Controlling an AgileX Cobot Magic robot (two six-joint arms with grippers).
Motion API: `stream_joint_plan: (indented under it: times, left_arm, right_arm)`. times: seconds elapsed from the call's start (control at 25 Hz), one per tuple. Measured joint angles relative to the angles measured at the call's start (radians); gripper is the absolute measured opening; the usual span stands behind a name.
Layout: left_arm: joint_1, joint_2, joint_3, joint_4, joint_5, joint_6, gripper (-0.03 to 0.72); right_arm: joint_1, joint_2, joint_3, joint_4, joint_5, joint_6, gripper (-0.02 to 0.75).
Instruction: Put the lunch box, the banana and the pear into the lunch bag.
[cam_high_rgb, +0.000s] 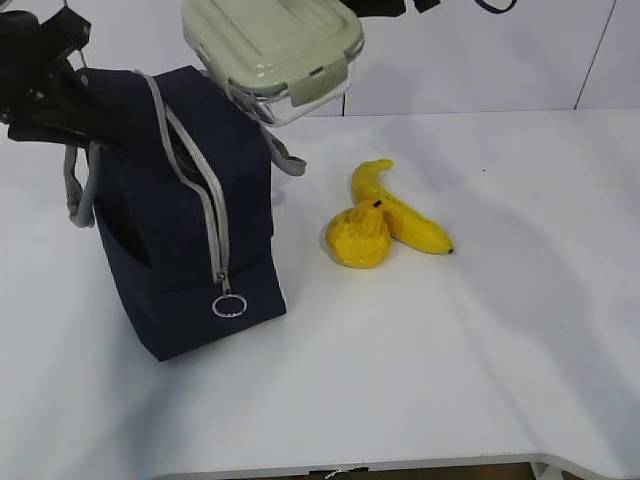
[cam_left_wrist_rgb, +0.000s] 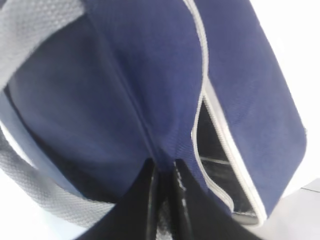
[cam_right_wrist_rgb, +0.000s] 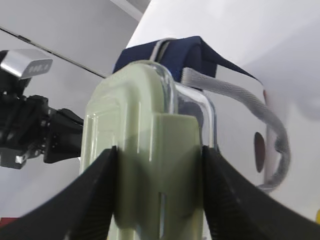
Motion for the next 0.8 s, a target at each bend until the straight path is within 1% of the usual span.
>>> stream_joint_plan:
  times: [0.2, 0.4, 0.52, 0.64, 0.8]
  left_arm:
    - [-0.002, 0.000, 0.000, -0.017, 0.000, 0.002, 0.000]
    - [-0.033, 0.000, 0.000, -0.018, -0.002, 0.002, 0.000]
    - [-0.051, 0.000, 0.000, -0.019, -0.008, 0.002, 0.000]
    - [-0.053, 0.000, 0.000, -0.022, -0.011, 0.002, 0.000]
    - [-0.053, 0.000, 0.000, -0.022, -0.014, 0.003, 0.000]
  right_arm:
    - [0.027, 0.000, -0.007, 0.000, -0.018, 0.040, 0.408]
    - [0.058, 0.000, -0.007, -0.014, -0.050, 0.068, 0.408]
    - [0.081, 0.000, -0.007, -0.067, -0.079, 0.096, 0.408]
    - [0.102, 0.000, -0.007, -0.133, -0.102, 0.124, 0.408]
    - [0.130, 0.000, -0.007, -0.164, -0.128, 0.148, 0.408]
